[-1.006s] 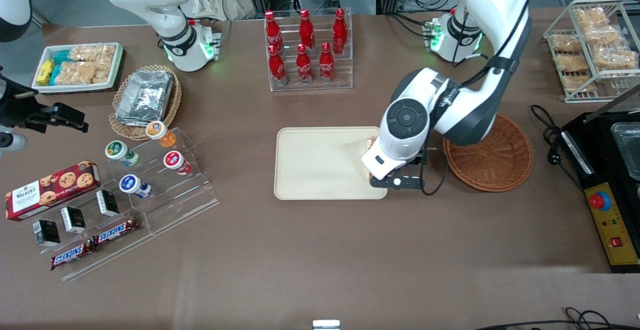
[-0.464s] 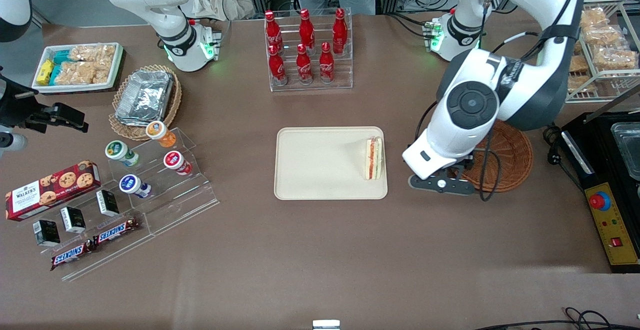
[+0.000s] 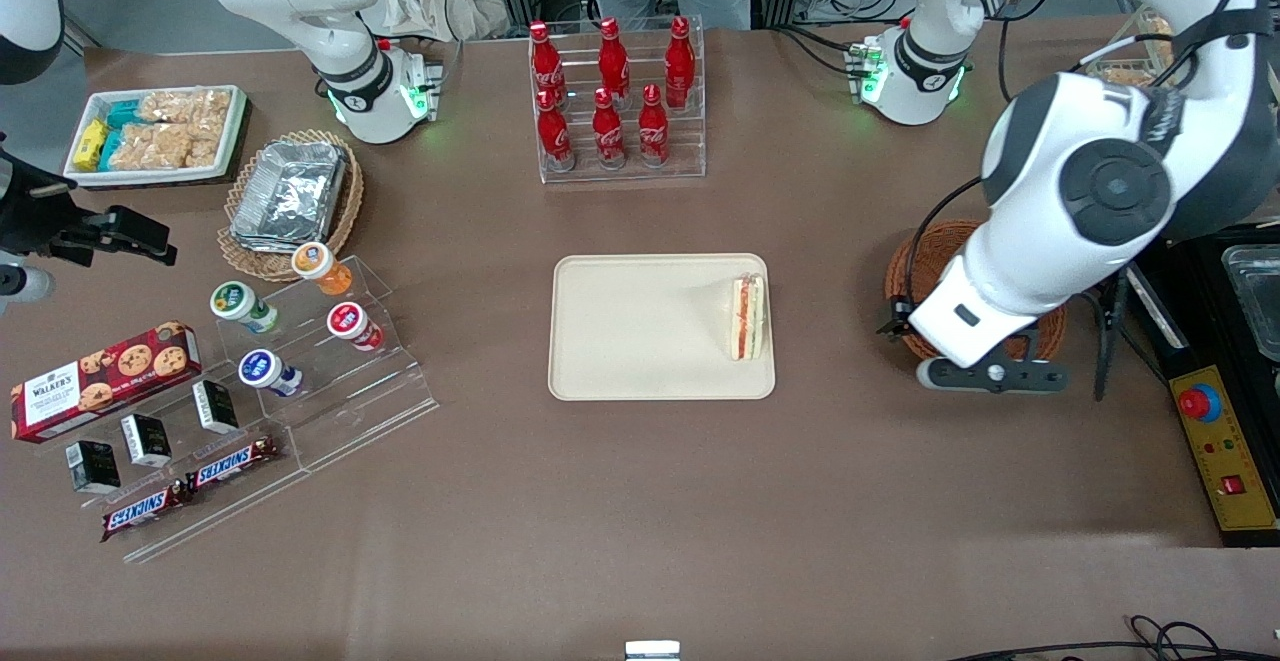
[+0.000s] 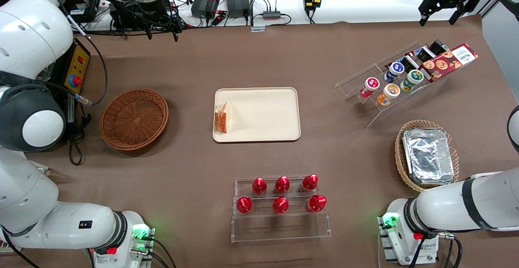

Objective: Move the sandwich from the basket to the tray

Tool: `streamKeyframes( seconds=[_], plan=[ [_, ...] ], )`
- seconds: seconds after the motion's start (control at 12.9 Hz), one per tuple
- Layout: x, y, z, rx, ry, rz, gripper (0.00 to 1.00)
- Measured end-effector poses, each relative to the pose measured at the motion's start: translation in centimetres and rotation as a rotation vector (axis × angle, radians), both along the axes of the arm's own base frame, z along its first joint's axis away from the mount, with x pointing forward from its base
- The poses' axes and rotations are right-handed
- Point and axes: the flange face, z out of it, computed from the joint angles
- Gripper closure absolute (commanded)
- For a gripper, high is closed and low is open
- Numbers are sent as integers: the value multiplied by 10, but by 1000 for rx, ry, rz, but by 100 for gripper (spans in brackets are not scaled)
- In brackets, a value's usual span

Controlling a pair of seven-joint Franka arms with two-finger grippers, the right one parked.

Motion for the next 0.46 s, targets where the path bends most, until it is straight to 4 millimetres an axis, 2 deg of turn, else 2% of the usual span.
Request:
streamKeyframes(
  seconds=[0.23,0.46],
  plan=[
    [-5,3,18,-14,-23,12,0],
    [-7,37,44,-41,-42,80,0]
  ],
)
